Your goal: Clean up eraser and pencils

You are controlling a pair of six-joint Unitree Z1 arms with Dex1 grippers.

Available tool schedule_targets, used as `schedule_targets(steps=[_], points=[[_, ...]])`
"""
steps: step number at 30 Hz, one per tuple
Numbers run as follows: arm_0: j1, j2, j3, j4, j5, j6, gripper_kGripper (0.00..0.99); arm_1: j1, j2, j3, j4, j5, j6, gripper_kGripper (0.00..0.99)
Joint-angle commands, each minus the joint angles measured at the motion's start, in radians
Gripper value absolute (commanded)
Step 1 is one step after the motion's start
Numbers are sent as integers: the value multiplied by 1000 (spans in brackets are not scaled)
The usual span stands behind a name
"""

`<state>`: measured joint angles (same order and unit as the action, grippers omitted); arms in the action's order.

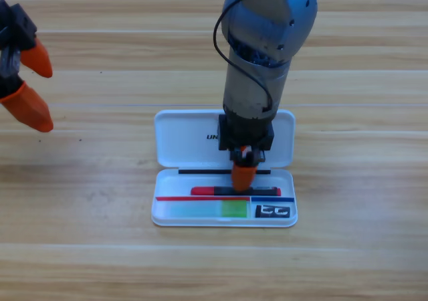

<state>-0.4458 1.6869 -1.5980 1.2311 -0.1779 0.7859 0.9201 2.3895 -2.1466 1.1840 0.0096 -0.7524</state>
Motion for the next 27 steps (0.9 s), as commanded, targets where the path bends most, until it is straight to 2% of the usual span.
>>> schedule_targets(steps=[1,5,9,11,14,16,18,19,22,27], points=[[16,16,26,-12,-12,12,990,54,-67,37,23,36,21,959],[16,19,24,-28,-14,10,990,60,-208,103,23,132,22,959],[39,39,23,-119,-14,7,986,60,-358,200,0,276,27,960],[58,66,21,-171,-23,6,983,55,-449,300,-76,345,45,980],[87,115,6,-233,-55,4,923,46,-612,514,-288,406,127,985],[104,172,-36,-237,-86,10,799,39,-717,646,-426,423,194,986],[110,234,-86,-233,-101,46,618,37,-800,738,-512,425,228,989],[110,264,-108,-231,-114,76,492,36,-831,774,-538,425,238,989],[110,336,-155,-233,-158,119,0,36,-892,821,-546,426,261,989],[110,405,-160,-292,-267,98,0,11,-983,878,-544,443,280,989]])
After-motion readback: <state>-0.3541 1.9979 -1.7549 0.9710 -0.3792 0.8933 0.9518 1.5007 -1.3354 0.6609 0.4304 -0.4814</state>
